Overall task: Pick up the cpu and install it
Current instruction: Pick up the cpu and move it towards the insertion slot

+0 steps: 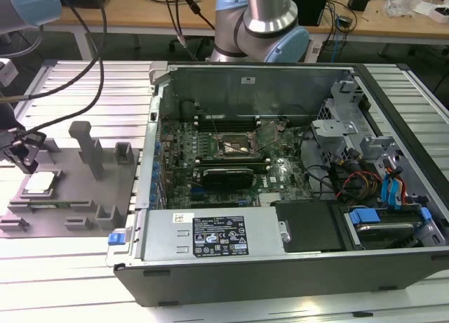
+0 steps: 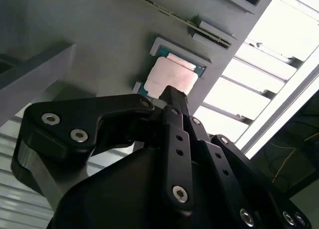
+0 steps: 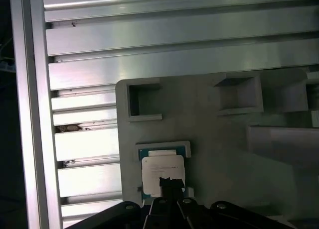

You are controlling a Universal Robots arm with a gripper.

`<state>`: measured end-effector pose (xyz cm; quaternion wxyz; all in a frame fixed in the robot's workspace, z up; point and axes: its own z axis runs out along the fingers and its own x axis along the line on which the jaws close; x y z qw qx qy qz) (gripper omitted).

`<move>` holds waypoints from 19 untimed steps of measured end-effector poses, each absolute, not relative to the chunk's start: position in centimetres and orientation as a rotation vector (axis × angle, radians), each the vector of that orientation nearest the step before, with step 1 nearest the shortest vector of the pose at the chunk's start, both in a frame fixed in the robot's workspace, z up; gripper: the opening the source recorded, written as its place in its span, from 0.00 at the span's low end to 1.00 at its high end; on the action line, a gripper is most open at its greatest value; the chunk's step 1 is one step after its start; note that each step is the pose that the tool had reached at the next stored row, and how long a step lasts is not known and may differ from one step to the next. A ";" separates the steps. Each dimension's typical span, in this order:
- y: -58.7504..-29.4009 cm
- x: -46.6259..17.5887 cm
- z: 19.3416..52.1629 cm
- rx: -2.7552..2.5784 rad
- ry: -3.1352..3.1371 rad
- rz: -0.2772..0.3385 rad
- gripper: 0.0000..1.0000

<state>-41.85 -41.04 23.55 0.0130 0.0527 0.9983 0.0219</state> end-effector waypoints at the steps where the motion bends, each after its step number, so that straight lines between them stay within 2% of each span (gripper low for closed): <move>1: -41.0 -41.9 23.3 0.163 3.111 0.068 0.11; 11: -41.0 -42.2 21.0 0.142 3.112 0.068 0.11; 17: -41.0 -42.2 20.8 0.139 3.112 0.069 0.11; 18: -41.0 -42.2 20.8 0.139 3.112 0.069 0.11; 19: -41.0 -42.2 20.8 0.139 3.112 0.069 0.17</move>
